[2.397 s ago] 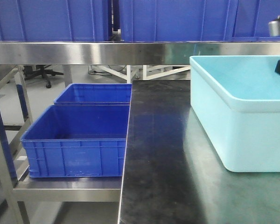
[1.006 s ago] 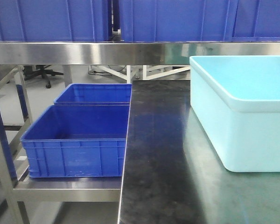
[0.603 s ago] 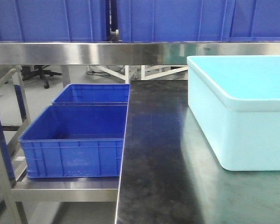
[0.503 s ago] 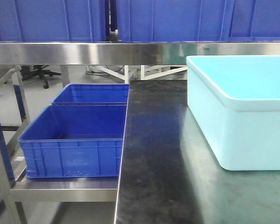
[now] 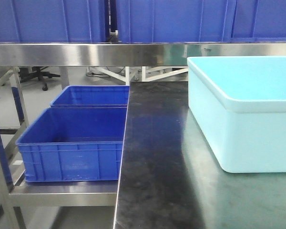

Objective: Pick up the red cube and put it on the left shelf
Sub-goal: 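Lift the red cube up out of the bin with the right gripper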

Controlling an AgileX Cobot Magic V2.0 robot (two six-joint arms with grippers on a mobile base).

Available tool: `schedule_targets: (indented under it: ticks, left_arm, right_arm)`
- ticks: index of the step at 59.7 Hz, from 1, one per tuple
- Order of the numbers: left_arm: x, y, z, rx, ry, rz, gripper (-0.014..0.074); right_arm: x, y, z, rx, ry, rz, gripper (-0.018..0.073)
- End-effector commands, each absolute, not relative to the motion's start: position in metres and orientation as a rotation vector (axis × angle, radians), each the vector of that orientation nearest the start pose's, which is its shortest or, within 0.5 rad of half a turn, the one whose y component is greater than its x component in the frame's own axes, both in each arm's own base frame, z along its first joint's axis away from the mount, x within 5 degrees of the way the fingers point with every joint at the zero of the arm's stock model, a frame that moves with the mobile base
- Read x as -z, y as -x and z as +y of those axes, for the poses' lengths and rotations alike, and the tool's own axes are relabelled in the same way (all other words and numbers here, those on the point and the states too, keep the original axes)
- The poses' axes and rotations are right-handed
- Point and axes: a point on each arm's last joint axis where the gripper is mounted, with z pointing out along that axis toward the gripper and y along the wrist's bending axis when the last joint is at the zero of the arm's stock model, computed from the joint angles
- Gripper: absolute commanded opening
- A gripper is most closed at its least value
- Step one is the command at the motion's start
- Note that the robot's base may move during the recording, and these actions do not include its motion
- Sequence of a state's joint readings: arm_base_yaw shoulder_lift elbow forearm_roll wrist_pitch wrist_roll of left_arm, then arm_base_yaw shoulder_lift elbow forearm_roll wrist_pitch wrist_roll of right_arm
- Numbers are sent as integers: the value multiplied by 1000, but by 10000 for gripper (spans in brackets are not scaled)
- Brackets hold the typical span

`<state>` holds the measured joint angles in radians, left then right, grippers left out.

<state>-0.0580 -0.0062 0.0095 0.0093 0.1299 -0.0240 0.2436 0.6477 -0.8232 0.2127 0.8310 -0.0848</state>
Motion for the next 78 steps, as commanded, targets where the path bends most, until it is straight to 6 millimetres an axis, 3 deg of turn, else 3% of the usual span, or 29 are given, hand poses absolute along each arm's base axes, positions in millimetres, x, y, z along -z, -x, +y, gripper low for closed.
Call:
schedule_targets:
  ticks: [1,78]
  left_arm:
    - [-200,-56,-4,66,-35,1536,102]
    - [-200,-56,-4,66,-35,1536,102]
  right_arm:
    - [-379,-106,41,-359,266,2002,54]
    - [-377,-106,41,-366,267,2016,54]
